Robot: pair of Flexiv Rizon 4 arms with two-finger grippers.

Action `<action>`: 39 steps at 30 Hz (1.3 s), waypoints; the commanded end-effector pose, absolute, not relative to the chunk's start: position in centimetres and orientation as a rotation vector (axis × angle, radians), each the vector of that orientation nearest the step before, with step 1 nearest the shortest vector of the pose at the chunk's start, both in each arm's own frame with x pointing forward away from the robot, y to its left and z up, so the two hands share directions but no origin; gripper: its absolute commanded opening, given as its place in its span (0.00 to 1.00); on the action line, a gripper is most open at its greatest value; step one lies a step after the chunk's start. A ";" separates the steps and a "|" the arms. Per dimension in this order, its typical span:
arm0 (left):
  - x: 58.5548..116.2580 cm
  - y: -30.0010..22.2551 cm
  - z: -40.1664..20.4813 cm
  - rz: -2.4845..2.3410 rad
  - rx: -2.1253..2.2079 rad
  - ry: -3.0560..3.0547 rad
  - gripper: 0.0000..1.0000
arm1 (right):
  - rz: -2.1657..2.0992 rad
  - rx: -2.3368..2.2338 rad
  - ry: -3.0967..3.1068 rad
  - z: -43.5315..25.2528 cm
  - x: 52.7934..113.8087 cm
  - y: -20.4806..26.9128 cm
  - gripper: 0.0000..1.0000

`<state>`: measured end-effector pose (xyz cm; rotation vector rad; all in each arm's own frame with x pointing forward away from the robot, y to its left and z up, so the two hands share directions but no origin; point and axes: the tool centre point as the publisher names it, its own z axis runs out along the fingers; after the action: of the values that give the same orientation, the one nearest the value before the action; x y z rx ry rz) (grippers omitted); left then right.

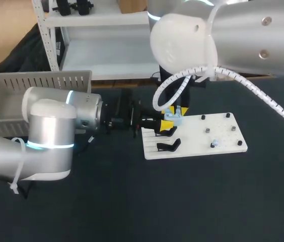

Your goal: Pick up each earbud case from the left stands, insert the matching earbuds, close the lid, and place the case in the box.

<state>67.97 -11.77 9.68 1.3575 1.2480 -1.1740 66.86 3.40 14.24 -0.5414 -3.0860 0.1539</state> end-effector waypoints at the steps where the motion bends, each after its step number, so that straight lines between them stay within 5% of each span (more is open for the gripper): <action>1: 68.0 -11.8 9.7 -1.171 1.358 1.251 0.00 | 0.160 -0.545 -3.078 14.1 67.1 3.4 0.00; 7: 68.0 -11.8 9.7 -1.171 1.358 1.251 0.00 | 0.152 -0.548 -3.071 14.0 67.1 3.5 0.03; 9: 68.0 -11.8 9.7 -1.171 1.358 1.251 0.00 | 0.150 -0.550 -3.071 14.0 67.1 3.5 0.27; 12: 68.0 -11.8 9.7 -1.171 1.358 1.251 0.00 | 0.146 -0.554 -3.074 14.3 67.0 3.5 0.42; 27: 68.0 -11.8 9.7 -1.171 1.358 1.251 0.00 | -0.127 -0.580 -3.198 17.7 64.3 2.2 0.30; 31: 68.0 -11.8 9.7 -1.171 1.358 1.251 0.00 | -0.297 -0.562 -3.297 18.4 63.2 0.2 0.45; 39: 68.0 -11.8 9.7 -1.171 1.358 1.251 0.00 | -0.506 -0.562 -3.408 18.9 62.7 -4.6 0.46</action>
<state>68.00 -11.75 9.68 1.3571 1.2483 -1.1736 65.41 0.10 19.12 -0.5470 -3.2441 -0.1056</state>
